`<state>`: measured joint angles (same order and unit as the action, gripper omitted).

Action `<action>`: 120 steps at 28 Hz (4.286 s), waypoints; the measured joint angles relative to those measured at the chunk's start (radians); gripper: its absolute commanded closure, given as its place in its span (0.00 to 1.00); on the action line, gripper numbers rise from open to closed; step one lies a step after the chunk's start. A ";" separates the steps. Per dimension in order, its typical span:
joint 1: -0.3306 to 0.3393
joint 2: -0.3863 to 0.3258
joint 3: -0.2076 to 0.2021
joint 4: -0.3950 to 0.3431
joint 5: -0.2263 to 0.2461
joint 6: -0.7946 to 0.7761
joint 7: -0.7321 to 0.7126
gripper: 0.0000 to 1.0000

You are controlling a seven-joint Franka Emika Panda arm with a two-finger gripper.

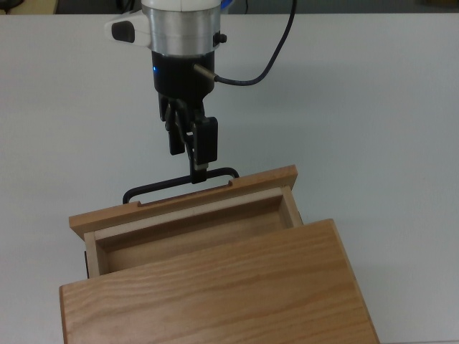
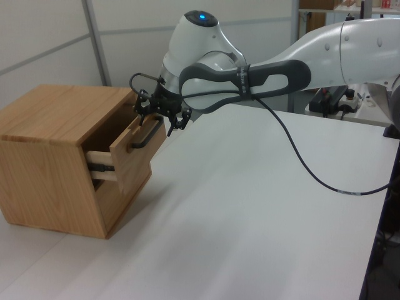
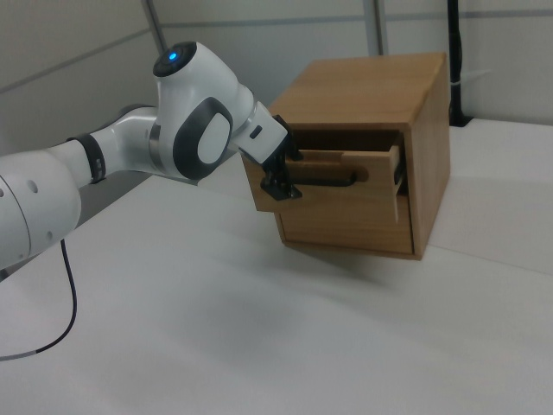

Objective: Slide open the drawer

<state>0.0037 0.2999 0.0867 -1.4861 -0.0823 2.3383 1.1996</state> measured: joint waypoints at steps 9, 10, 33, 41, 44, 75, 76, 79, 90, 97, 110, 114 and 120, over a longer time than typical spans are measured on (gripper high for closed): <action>0.000 0.008 0.000 -0.015 -0.036 0.000 -0.002 0.62; 0.000 0.009 0.000 -0.018 -0.039 0.000 -0.002 0.69; -0.002 -0.046 -0.005 -0.014 -0.051 -0.236 -0.022 1.00; -0.002 -0.091 -0.020 -0.015 -0.051 -0.443 -0.063 1.00; -0.002 -0.094 -0.024 -0.015 -0.051 -0.448 -0.065 1.00; -0.003 -0.226 -0.051 0.013 -0.048 -0.587 -0.564 0.00; -0.003 -0.230 -0.051 0.015 -0.047 -0.602 -0.577 0.00; -0.002 -0.245 -0.051 0.018 -0.047 -0.669 -0.647 0.00; 0.004 -0.264 -0.043 0.073 -0.045 -0.871 -0.935 0.00; 0.005 -0.265 -0.038 0.078 -0.045 -0.895 -1.142 0.00; 0.009 -0.264 -0.029 0.078 -0.043 -0.915 -1.272 0.00; 0.011 -0.261 -0.024 0.078 -0.024 -0.915 -1.272 0.00; 0.010 -0.257 -0.024 0.078 0.019 -0.915 -1.272 0.00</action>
<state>0.0140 0.0429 0.0630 -1.4080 -0.0638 1.4235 -0.0721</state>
